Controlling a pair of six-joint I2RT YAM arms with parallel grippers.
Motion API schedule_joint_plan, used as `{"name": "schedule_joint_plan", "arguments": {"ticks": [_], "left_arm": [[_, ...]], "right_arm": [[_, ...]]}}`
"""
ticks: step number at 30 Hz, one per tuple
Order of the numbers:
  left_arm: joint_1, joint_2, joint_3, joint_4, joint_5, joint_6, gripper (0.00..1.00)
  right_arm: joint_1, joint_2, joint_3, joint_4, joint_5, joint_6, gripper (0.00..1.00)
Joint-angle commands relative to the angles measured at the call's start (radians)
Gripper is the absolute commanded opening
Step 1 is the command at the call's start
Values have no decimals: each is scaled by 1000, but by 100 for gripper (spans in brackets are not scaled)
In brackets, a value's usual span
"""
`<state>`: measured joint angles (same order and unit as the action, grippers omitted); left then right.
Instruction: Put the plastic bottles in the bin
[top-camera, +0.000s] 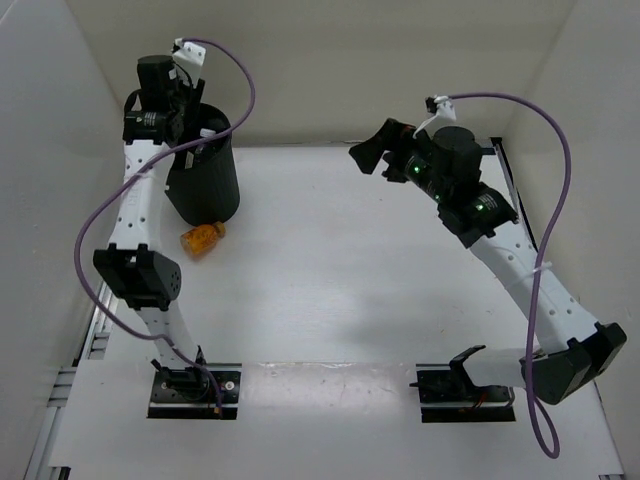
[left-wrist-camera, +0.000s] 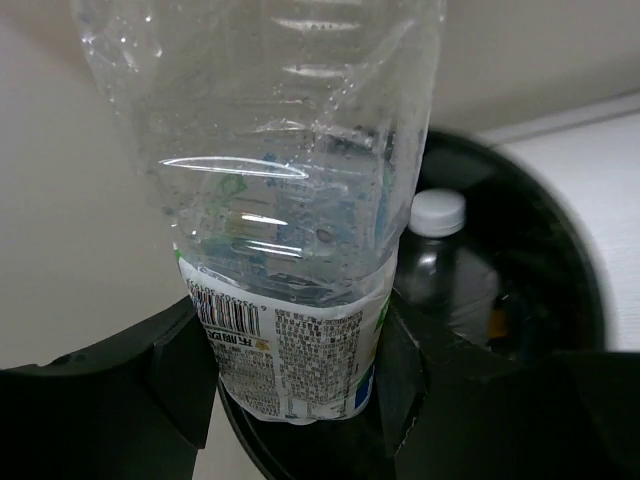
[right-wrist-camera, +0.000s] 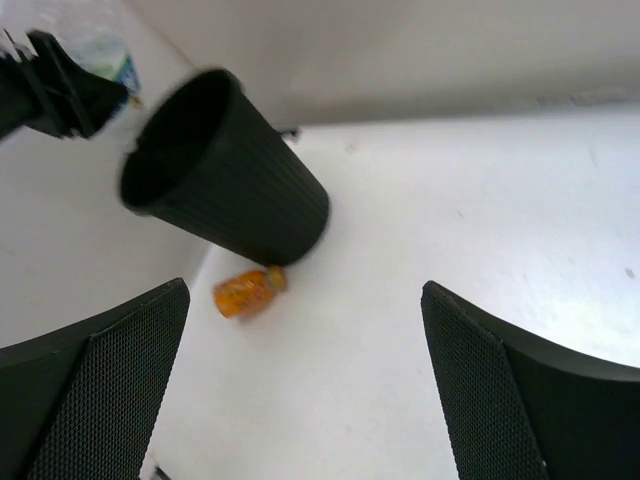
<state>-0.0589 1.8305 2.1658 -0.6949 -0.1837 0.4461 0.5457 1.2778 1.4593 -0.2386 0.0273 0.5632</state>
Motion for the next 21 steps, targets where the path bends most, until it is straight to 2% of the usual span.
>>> {"name": "schedule_joint_plan", "arguments": {"ticks": [1, 3, 6, 8, 17, 19, 20, 21], "left_arm": [[-1, 33, -23, -8, -132, 23, 10], [-1, 33, -41, -8, -132, 23, 15], [-1, 13, -83, -8, -122, 32, 62], [-1, 3, -103, -8, -138, 42, 100], [-74, -189, -145, -8, -289, 77, 100], [-108, -302, -260, -8, -298, 114, 100], [-158, -348, -318, -8, -298, 173, 100], [-188, -460, -471, -8, -275, 227, 100]], "right_arm": [[3, -35, -37, -38, 63, -25, 100], [3, -54, -66, -38, 74, -25, 100], [3, -81, -89, -38, 83, -25, 100], [3, -90, -102, -47, 83, -25, 100], [3, -132, -157, -65, 63, -25, 100], [3, -144, -184, -76, 63, -16, 100], [3, -155, -185, -76, 63, -16, 100], [3, -167, -201, -76, 63, -5, 100]]}}
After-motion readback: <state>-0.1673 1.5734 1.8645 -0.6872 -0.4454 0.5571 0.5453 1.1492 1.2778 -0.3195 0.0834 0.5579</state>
